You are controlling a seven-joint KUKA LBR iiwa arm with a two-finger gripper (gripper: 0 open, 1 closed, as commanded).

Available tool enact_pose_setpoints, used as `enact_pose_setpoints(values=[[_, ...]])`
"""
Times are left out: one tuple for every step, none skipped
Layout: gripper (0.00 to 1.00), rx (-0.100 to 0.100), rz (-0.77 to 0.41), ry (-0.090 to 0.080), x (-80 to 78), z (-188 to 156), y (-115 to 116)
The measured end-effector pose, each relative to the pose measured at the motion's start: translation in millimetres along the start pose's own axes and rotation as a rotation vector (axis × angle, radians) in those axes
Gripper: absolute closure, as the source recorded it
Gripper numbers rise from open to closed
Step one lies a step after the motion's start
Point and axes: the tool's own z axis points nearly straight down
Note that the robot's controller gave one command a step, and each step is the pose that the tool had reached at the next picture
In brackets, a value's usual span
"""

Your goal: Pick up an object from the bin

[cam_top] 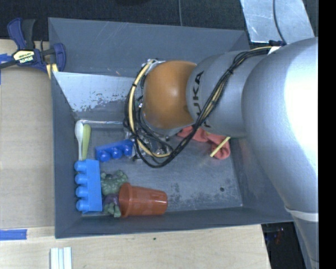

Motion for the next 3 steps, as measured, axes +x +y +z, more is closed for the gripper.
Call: enact_pose_setpoints(values=[[1.00,0.000,-0.036,0.005,-2.4,-59.2,8.5],[1.00,0.000,0.024,-0.001,-18.2,-116.0,-9.0],[1.00,0.000,-0.118,-0.004,-29.2,-48.8,-9.6]])
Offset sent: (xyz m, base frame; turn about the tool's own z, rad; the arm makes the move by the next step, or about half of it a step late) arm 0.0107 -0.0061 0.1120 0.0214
